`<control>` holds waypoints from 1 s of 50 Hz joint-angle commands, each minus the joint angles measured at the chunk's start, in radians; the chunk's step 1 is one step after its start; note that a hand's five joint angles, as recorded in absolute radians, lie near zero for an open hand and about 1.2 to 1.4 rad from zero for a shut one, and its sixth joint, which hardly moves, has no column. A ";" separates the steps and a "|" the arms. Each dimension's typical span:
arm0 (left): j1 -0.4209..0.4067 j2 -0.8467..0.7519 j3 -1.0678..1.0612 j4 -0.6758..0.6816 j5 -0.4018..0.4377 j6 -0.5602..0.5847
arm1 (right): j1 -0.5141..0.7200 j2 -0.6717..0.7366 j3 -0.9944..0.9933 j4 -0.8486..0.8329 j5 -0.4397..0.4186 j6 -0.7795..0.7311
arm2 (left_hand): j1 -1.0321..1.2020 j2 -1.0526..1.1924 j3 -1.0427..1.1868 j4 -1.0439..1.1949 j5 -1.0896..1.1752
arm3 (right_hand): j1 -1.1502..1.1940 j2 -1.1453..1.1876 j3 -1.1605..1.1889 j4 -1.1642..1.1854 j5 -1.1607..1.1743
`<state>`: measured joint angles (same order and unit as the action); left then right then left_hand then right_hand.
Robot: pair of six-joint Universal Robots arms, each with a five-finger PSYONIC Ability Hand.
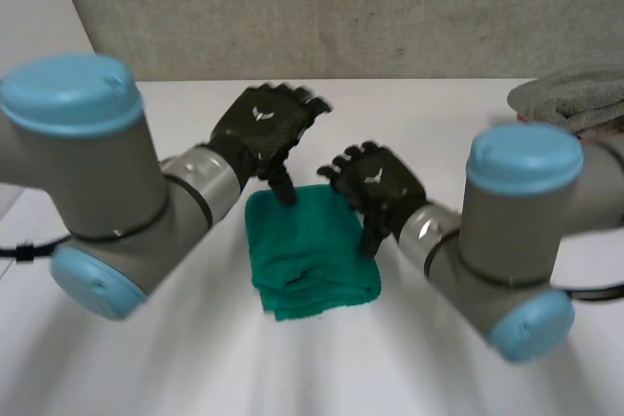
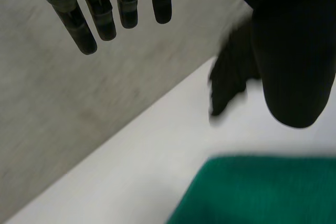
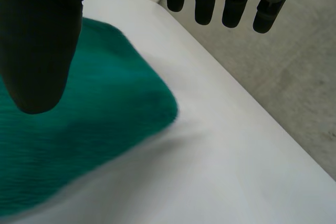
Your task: Fold the laundry.
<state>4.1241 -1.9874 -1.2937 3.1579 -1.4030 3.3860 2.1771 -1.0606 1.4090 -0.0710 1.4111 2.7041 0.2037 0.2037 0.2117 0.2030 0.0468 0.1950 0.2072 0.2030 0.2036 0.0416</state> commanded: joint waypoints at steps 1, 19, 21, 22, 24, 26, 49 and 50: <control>0.045 0.024 0.114 -0.137 0.338 -0.007 | 0.070 -0.013 0.211 -0.176 0.005 -0.004 | -0.025 -0.025 -0.033 -0.025 -0.043 | -0.020 -0.033 -0.028 -0.029 -0.042; 0.038 -0.018 0.143 -0.197 0.420 -0.002 | 0.081 0.174 0.209 -0.450 0.002 -0.145 | -0.020 -0.020 -0.028 -0.019 -0.037 | -0.020 -0.033 -0.028 -0.029 -0.042; 0.036 -0.021 0.143 -0.197 0.420 -0.002 | 0.081 0.186 0.194 -0.451 0.003 -0.153 | -0.020 -0.020 -0.028 -0.019 -0.037 | -0.020 -0.033 -0.028 -0.029 -0.042; 0.036 -0.022 0.143 -0.197 0.420 -0.002 | 0.081 0.188 0.191 -0.451 0.003 -0.152 | -0.020 -0.020 -0.028 -0.019 -0.037 | -0.020 -0.033 -0.028 -0.029 -0.042; 0.038 -0.025 0.143 -0.197 0.420 -0.002 | 0.081 0.188 0.186 -0.452 0.003 -0.148 | -0.020 -0.020 -0.028 -0.019 -0.037 | -0.020 -0.033 -0.028 -0.029 -0.042; 0.038 -0.025 0.143 -0.197 0.420 -0.002 | 0.081 0.185 0.183 -0.454 0.002 -0.139 | -0.017 -0.017 -0.025 -0.016 -0.034 | -0.020 -0.033 -0.028 -0.029 -0.042; 0.050 -0.022 0.142 -0.199 0.415 -0.004 | 0.081 0.209 0.051 -0.447 -0.003 -0.129 | -0.020 -0.020 -0.028 -0.019 -0.037 | 1.201 1.189 1.193 1.193 1.180; 0.054 -0.019 0.142 -0.199 0.414 -0.004 | 0.081 0.203 0.045 -0.447 -0.003 -0.125 | -0.020 -0.020 -0.028 -0.019 -0.037 | 1.201 1.189 1.193 1.193 1.180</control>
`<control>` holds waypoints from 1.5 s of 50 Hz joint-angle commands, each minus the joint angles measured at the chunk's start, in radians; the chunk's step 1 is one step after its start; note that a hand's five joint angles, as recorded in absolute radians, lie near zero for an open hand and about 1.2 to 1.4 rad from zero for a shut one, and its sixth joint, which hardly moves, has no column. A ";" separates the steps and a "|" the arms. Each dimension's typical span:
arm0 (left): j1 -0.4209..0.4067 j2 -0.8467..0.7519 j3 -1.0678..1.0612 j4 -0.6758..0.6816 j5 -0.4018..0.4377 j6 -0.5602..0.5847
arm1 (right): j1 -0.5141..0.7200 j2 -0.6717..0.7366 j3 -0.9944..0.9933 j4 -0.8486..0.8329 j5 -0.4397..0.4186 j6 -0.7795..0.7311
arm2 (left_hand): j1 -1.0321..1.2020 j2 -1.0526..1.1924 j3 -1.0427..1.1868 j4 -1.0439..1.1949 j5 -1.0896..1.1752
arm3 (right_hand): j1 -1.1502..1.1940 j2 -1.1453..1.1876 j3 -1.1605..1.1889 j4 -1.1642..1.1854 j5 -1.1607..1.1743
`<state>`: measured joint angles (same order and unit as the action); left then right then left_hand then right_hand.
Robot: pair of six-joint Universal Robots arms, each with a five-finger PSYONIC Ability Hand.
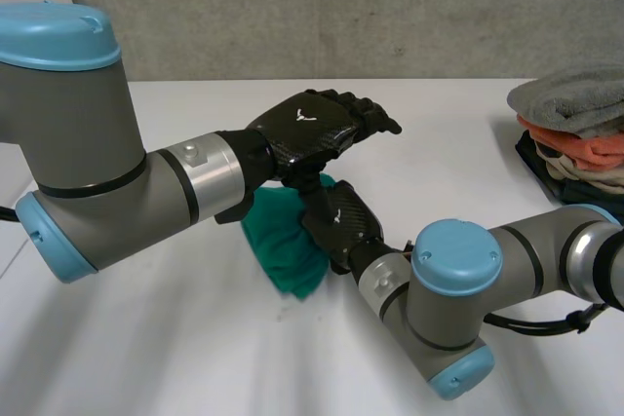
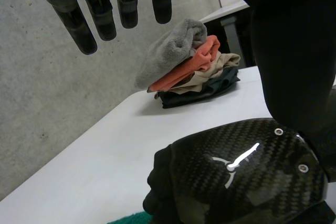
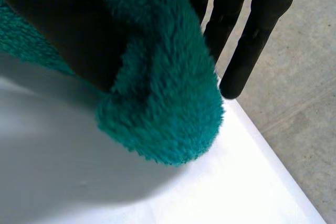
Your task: Fold the laundry.
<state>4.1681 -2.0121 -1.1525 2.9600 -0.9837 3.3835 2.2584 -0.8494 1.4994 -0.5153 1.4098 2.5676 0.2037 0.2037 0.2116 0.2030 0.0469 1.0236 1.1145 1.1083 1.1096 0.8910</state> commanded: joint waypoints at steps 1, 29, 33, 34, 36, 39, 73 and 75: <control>0.015 0.009 0.000 -0.001 -0.009 0.000 | -0.002 -0.016 -0.054 -0.003 -0.002 0.017 | -0.017 -0.017 -0.025 -0.016 -0.034 | 0.373 0.282 0.288 0.287 0.331; 0.087 0.128 0.044 0.002 -0.061 -0.010 | -0.619 -0.228 -0.527 -0.011 -0.116 0.212 | -0.014 -0.014 -0.022 -0.013 -0.031 | 0.373 0.282 0.288 0.287 0.331; 0.087 0.128 0.019 0.004 -0.061 -0.009 | -0.777 -0.192 -0.519 -0.011 -0.213 0.288 | -0.014 -0.014 -0.022 -0.013 -0.031 | 0.373 0.282 0.288 0.287 0.331; 0.087 0.128 0.014 0.004 -0.061 -0.009 | -0.802 -0.175 -0.518 -0.011 -0.238 0.298 | -0.014 -0.014 -0.022 -0.013 -0.031 | 0.373 0.282 0.288 0.287 0.331; 0.086 0.127 0.008 0.004 -0.059 -0.009 | -0.864 -0.116 -0.505 -0.009 -0.303 0.303 | -0.014 -0.014 -0.022 -0.013 -0.031 | 0.373 0.282 0.288 0.287 0.331; 0.086 0.127 0.001 0.004 -0.059 -0.009 | -0.905 -0.059 -0.485 -0.011 -0.376 0.301 | -0.014 -0.014 -0.022 -0.013 -0.031 | 0.373 0.282 0.288 0.287 0.331; -0.051 0.167 -0.012 0.019 -0.059 -0.012 | -1.155 -0.174 -0.183 0.023 -0.626 0.395 | -0.014 -0.014 -0.022 -0.013 -0.031 | -0.849 -0.940 -0.934 -0.935 -0.891; -0.065 0.173 -0.013 0.027 -0.059 -0.012 | -1.154 -0.194 -0.176 0.029 -0.611 0.402 | -0.014 -0.014 -0.022 -0.013 -0.031 | -0.849 -0.940 -0.934 -0.935 -0.891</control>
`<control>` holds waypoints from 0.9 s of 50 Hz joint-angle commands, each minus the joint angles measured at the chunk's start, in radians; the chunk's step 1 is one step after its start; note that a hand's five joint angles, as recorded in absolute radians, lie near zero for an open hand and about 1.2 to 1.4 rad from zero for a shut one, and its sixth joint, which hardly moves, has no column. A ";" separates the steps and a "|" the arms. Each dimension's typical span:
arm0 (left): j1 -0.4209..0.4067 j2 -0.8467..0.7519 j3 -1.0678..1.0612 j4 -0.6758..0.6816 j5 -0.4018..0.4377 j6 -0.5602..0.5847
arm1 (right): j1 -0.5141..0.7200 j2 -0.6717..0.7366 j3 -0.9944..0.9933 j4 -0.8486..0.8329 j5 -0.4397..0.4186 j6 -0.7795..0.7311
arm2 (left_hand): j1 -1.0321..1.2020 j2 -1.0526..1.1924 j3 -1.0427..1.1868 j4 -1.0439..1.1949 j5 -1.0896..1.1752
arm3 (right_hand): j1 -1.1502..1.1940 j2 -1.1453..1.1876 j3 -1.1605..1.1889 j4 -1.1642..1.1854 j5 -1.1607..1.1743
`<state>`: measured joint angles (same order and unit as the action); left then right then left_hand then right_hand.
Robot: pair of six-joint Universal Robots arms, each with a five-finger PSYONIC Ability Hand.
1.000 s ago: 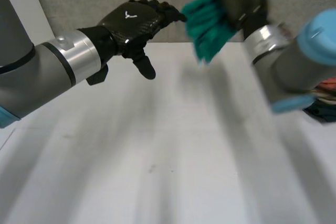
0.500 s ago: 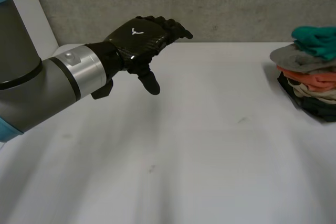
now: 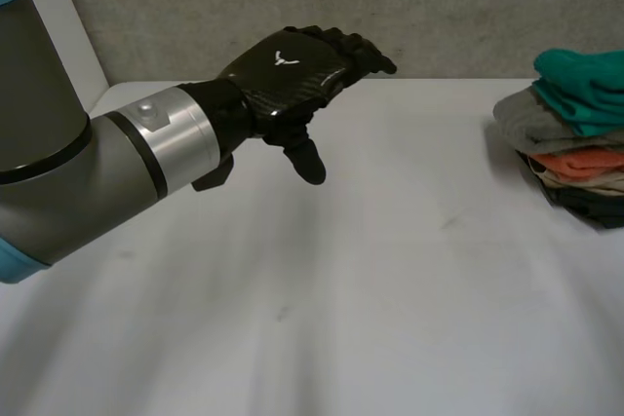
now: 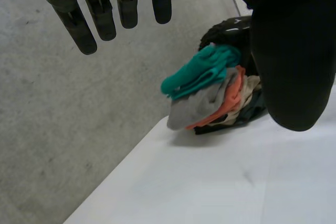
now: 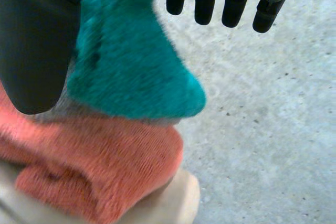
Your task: Fold the laundry.
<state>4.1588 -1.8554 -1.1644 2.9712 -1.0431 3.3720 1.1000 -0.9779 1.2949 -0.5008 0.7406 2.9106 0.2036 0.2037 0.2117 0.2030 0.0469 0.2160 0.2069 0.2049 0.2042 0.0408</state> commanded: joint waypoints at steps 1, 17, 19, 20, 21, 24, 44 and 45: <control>-0.069 0.019 -0.003 0.023 0.000 0.000 | 0.004 -0.091 0.032 0.030 0.072 0.065 | -0.014 -0.014 -0.022 -0.013 -0.031 | -0.041 -0.032 -0.030 -0.030 -0.041; -0.115 0.028 0.003 0.063 -0.002 -0.002 | -0.081 -0.177 -0.035 0.307 0.340 0.012 | -0.016 -0.017 -0.025 -0.016 -0.034 | -0.041 -0.032 -0.030 -0.030 -0.041; -0.117 0.028 0.009 0.066 -0.002 -0.003 | -0.097 -0.189 -0.049 0.321 0.407 -0.023 | -0.019 -0.020 -0.028 -0.019 -0.037 | -0.041 -0.032 -0.030 -0.030 -0.041; -0.117 0.030 0.017 0.068 -0.002 -0.003 | -0.100 -0.206 -0.066 0.324 0.458 -0.071 | -0.019 -0.020 -0.028 -0.019 -0.037 | -0.041 -0.032 -0.030 -0.030 -0.041; -0.117 0.030 0.023 0.069 -0.003 -0.003 | -0.098 -0.212 -0.074 0.323 0.482 -0.097 | -0.019 -0.020 -0.028 -0.019 -0.037 | -0.041 -0.032 -0.030 -0.030 -0.041; -0.111 0.036 0.044 0.074 -0.006 -0.011 | -0.056 -0.267 -0.080 0.308 0.532 -0.165 | -0.017 -0.017 -0.025 -0.016 -0.034 | -0.041 -0.032 -0.030 -0.030 -0.041; 0.161 0.154 -0.211 0.115 -0.456 -0.114 | 0.552 -0.532 0.320 0.130 0.542 0.094 | -0.025 -0.025 -0.033 -0.025 -0.043 | -0.041 -0.032 -0.030 -0.030 -0.041; 0.162 0.162 -0.236 0.121 -0.456 -0.114 | 0.561 -0.529 0.332 0.128 0.548 0.093 | -0.028 -0.028 -0.036 -0.028 -0.046 | -0.041 -0.032 -0.030 -0.030 -0.041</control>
<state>4.2671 -1.7348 -1.1911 3.0745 -1.4415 3.2522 1.5411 -1.5162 1.4993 -0.3765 1.2685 2.9652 0.2037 0.2037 0.2116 0.2030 0.0469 0.2159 0.2069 0.2027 0.2042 0.0407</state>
